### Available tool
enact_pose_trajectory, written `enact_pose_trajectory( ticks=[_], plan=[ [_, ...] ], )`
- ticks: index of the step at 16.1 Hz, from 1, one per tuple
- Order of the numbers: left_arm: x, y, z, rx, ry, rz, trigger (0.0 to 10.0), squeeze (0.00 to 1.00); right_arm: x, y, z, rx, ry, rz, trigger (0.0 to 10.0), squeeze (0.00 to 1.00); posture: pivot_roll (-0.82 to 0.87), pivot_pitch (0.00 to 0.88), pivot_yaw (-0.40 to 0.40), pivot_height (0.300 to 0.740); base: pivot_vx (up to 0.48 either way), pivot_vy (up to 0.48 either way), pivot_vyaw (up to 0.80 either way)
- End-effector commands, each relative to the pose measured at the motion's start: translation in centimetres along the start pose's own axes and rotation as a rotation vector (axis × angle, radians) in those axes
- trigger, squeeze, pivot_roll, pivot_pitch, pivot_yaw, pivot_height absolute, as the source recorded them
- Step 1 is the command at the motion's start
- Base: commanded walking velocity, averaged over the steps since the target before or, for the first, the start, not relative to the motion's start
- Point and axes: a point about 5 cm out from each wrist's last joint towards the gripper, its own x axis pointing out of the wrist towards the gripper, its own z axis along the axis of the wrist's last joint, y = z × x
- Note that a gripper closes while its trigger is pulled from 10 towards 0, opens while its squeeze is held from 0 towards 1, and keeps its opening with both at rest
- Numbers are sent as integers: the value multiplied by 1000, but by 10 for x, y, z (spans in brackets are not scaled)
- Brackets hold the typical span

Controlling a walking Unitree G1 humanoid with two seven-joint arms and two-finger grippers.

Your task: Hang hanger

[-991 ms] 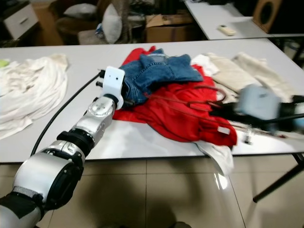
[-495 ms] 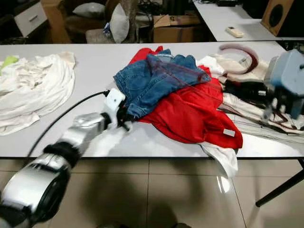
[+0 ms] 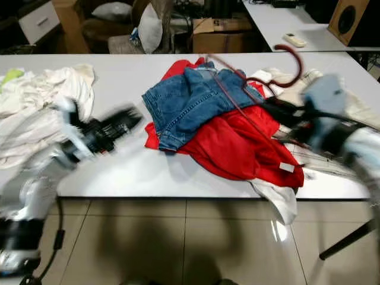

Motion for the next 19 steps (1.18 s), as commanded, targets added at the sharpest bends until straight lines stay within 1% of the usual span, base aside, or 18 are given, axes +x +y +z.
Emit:
enact_pose_trajectory(
  ticks=[1, 2, 3, 4, 5, 6, 7, 8, 10, 11, 12, 14, 16, 17, 18, 19],
  plan=[
    [-6, -2, 11, 55, -37, 101, 10000, 569, 7, 5, 7, 14, -51, -101, 10000, 0, -91, 0, 53, 740, 0, 0, 0],
    [-16, -7, 6, 160, 37, 152, 10000, 0, 12, 15, -3, 121, -65, -214, 10000, 0, -84, 0, 49, 740, 0, 0, 0],
    [-20, -7, 1, 199, 90, 190, 10000, 0, 14, 21, -8, 148, -56, -241, 10000, 0, -84, 0, 49, 740, 0, 0, 0],
    [-26, -6, -5, 249, 150, 297, 10000, 0, 16, 35, -17, 204, -43, -268, 10000, 0, -84, 0, 49, 740, 0, 0, 0],
    [-31, -6, -10, 267, 147, 409, 10000, 0, 19, 53, -24, 233, -39, -280, 10000, 0, -92, 0, 62, 740, 0, 244, 0],
    [-33, -6, -13, 278, 128, 500, 10000, 0, 22, 65, -29, 244, -38, -291, 10000, 0, -92, 0, 65, 740, 0, 349, 0],
    [-33, -9, -19, 300, 152, 552, 10000, 0, 24, 73, -31, 270, -44, -301, 10000, 0, -92, 0, 69, 740, 0, 428, 0],
    [-33, -16, -26, 317, 185, 559, 10000, 0, 23, 81, -32, 303, -53, -306, 10000, 0, -94, 0, 71, 740, 0, 431, 0],
    [-30, -22, -35, 289, 197, 563, 10000, 0, 22, 90, -39, 312, -40, -302, 10000, 0, -93, 0, 66, 740, 0, 441, 0],
    [-29, -24, -41, 316, 226, 565, 10000, 0, 23, 93, -46, 303, -5, -328, 10000, 0, -95, 0, 72, 740, 0, 439, 0],
    [-27, -27, -44, 284, 228, 568, 10000, 0, 22, 96, -47, 322, 0, -340, 10000, 0, -100, 0, 79, 740, 0, 431, 0],
    [-25, -30, -50, 260, 241, 570, 10000, 0, 19, 101, -51, 319, 13, -350, 10000, 0, -111, 0, 87, 740, 0, 418, 0],
    [-22, -29, -52, 248, 237, 576, 10000, 0, 20, 104, -54, 334, 20, -349, 10000, 0, -114, 0, 91, 740, 0, 420, 0],
    [-17, -26, -52, 244, 226, 581, 10000, 0, 23, 104, -58, 350, 23, -352, 10000, 0, -112, 0, 89, 740, 0, 424, 0],
    [-18, -25, -54, 263, 243, 590, 10000, 0, 23, 104, -64, 357, 46, -364, 10000, 0, -116, 0, 92, 740, 0, 420, 0],
    [-19, -26, -54, 242, 240, 598, 10000, 0, 20, 105, -67, 392, 64, -373, 10000, 0, -114, 0, 93, 740, 0, 420, 0]
  ],
)
